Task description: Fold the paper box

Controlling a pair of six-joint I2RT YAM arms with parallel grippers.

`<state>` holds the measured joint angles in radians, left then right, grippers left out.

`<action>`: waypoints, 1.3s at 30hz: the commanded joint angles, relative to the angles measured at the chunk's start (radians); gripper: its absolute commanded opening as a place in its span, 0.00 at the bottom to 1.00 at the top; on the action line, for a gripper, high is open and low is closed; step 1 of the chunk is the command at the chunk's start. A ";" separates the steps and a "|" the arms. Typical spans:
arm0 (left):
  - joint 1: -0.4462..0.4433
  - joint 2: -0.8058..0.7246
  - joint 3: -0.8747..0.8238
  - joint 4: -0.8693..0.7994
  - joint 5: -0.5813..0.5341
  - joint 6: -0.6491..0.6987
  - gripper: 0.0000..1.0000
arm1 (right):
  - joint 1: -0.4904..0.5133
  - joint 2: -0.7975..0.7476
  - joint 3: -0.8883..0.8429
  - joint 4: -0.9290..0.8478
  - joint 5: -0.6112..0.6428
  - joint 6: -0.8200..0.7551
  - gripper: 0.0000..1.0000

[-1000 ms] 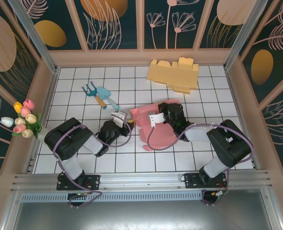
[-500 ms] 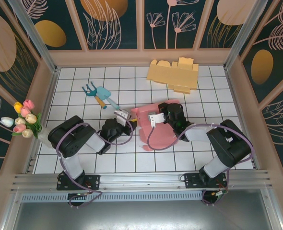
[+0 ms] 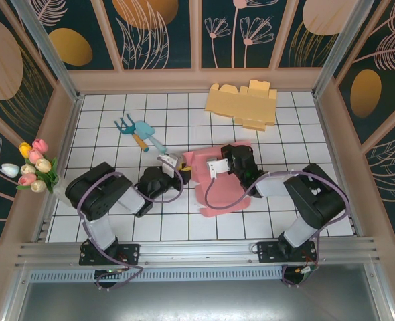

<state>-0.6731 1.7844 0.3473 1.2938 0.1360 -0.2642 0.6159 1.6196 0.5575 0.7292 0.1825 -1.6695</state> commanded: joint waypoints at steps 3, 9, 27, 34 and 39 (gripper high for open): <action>-0.003 -0.101 -0.037 0.040 0.066 -0.015 0.35 | 0.036 0.021 -0.041 0.053 0.013 0.012 0.00; -0.003 -0.161 -0.068 0.007 0.056 -0.012 0.34 | 0.048 -0.002 -0.057 0.187 0.036 0.057 0.00; -0.002 -0.566 -0.258 -0.238 -0.719 -0.089 0.36 | 0.138 -0.039 -0.086 0.384 0.051 0.097 0.00; -0.003 -0.500 -0.267 -0.158 -0.634 -0.047 0.38 | 0.151 0.047 -0.091 0.433 0.038 0.113 0.00; -0.001 -0.404 -0.275 -0.056 -0.535 -0.006 0.38 | 0.148 0.098 -0.089 0.440 0.023 0.109 0.00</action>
<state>-0.6743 1.3392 0.0803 1.1431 -0.4629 -0.3012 0.7639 1.6901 0.4755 1.1194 0.2165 -1.5871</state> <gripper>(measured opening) 0.382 0.067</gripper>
